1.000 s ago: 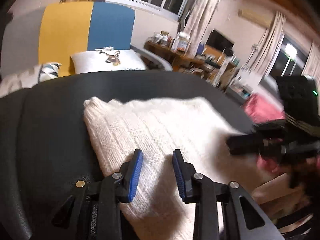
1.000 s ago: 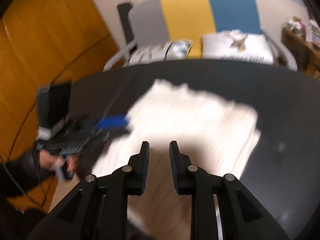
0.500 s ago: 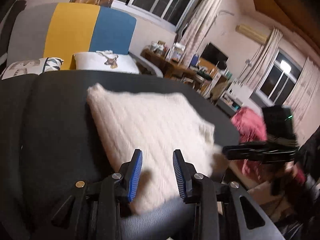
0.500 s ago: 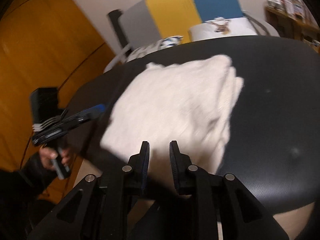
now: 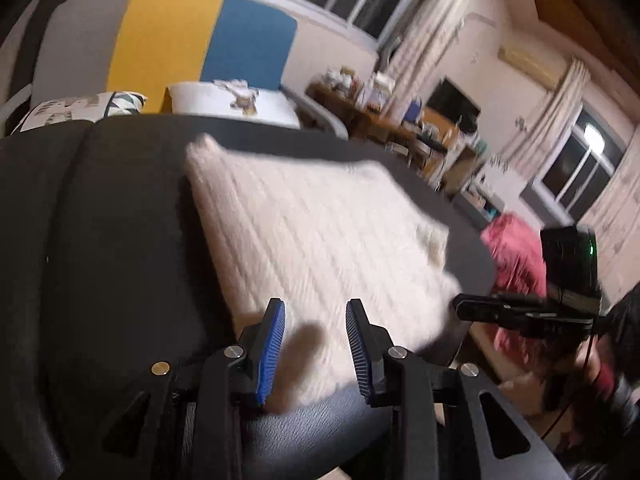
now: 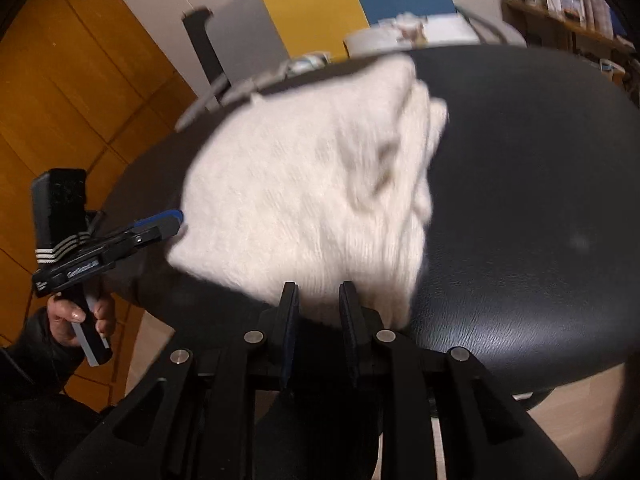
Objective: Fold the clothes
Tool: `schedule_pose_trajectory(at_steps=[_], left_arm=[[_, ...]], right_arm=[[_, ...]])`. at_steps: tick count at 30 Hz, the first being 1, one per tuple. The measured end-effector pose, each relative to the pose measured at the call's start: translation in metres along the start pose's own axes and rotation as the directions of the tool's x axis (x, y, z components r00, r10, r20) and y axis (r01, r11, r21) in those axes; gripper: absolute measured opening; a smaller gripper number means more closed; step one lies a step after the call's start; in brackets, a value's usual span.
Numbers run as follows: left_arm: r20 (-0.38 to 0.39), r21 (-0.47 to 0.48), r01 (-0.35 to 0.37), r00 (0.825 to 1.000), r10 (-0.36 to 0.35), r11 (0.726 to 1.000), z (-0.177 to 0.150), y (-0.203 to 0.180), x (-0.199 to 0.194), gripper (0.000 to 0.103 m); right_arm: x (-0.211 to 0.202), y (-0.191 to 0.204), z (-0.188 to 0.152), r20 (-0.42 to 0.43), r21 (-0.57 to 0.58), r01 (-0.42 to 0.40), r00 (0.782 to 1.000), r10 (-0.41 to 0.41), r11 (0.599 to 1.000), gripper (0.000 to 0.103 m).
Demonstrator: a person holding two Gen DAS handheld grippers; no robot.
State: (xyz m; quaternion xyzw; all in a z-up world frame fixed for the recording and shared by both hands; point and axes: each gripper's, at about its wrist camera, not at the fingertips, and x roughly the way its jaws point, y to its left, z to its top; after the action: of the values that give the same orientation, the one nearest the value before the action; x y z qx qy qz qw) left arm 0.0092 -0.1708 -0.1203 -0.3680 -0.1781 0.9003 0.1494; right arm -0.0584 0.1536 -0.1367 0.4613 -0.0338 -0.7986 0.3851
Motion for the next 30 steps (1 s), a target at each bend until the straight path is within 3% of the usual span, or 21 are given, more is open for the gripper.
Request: schedule_pose_trajectory(at_steps=[2, 6, 8, 10, 14, 16, 18, 20, 22, 24, 25, 26, 27, 30], left_arm=[[0.015, -0.016, 0.019, 1.000, -0.018, 1.000, 0.010, -0.002, -0.001, 0.032], [-0.013, 0.051, 0.009, 1.000, -0.009, 0.999, 0.016, -0.018, 0.015, 0.032], [-0.110, 0.071, -0.009, 0.994, 0.017, 0.997, 0.011, -0.020, 0.039, 0.032], [-0.178, 0.074, -0.014, 0.984, 0.027, 0.997, 0.001, -0.019, 0.057, 0.031], [-0.120, 0.007, 0.051, 0.992, -0.050, 0.999, 0.006, -0.011, 0.044, 0.032], [-0.079, -0.098, 0.109, 0.990, -0.117, 0.989, 0.014, 0.007, 0.032, 0.032], [-0.029, -0.208, 0.160, 0.985, -0.169, 0.965, 0.019, 0.027, 0.022, 0.035], [0.031, -0.320, 0.193, 0.981, -0.194, 0.927, 0.023, 0.053, 0.014, 0.041], [0.051, -0.388, 0.174, 0.985, -0.168, 0.905, 0.026, 0.074, 0.011, 0.044], [0.053, -0.446, 0.171, 0.985, -0.164, 0.879, 0.030, 0.090, 0.013, 0.046], [0.048, -0.477, 0.188, 0.981, -0.188, 0.859, 0.031, 0.097, 0.015, 0.050], [0.038, -0.501, 0.204, 0.976, -0.215, 0.841, 0.031, 0.101, 0.020, 0.054], [0.024, -0.524, 0.219, 0.970, -0.243, 0.823, 0.031, 0.105, 0.025, 0.060], [-0.004, -0.529, 0.225, 0.964, -0.267, 0.818, 0.033, 0.105, 0.040, 0.066]], right_arm=[[-0.008, 0.005, 0.012, 0.055, -0.010, -0.038, 0.998, 0.038, 0.999, 0.023], [-0.004, 0.014, 0.035, 0.113, -0.026, -0.076, 0.990, 0.079, 0.997, 0.023], [0.016, 0.011, 0.040, 0.070, 0.005, -0.026, 0.997, 0.026, 1.000, 0.023], [0.041, -0.005, 0.037, -0.007, 0.051, 0.087, 0.996, -0.086, 0.995, 0.020], [0.043, -0.032, 0.028, 0.014, 0.143, 0.009, 1.000, -0.011, 0.990, 0.020], [0.036, -0.037, 0.026, 0.030, 0.177, -0.059, 0.998, 0.055, 0.983, 0.024], [0.024, -0.046, 0.025, 0.069, 0.228, -0.164, 0.986, 0.152, 0.960, 0.034], [0.005, -0.058, 0.025, 0.136, 0.269, -0.260, 0.963, 0.230, 0.928, 0.072], [-0.008, -0.071, 0.027, 0.185, 0.291, -0.293, 0.951, 0.246, 0.911, 0.086], [-0.009, -0.090, 0.029, 0.190, 0.342, -0.305, 0.949, 0.253, 0.889, 0.087], [-0.007, -0.097, 0.030, 0.175, 0.365, -0.296, 0.953, 0.248, 0.882, 0.094], [-0.002, -0.102, 0.031, 0.132, 0.370, -0.268, 0.963, 0.235, 0.890, 0.103], [0.006, -0.105, 0.033, 0.086, 0.364, -0.244, 0.970, 0.228, 0.899, 0.103], [0.024, -0.103, 0.041, -0.003, 0.345, -0.231, 0.969, 0.247, 0.910, 0.103]])
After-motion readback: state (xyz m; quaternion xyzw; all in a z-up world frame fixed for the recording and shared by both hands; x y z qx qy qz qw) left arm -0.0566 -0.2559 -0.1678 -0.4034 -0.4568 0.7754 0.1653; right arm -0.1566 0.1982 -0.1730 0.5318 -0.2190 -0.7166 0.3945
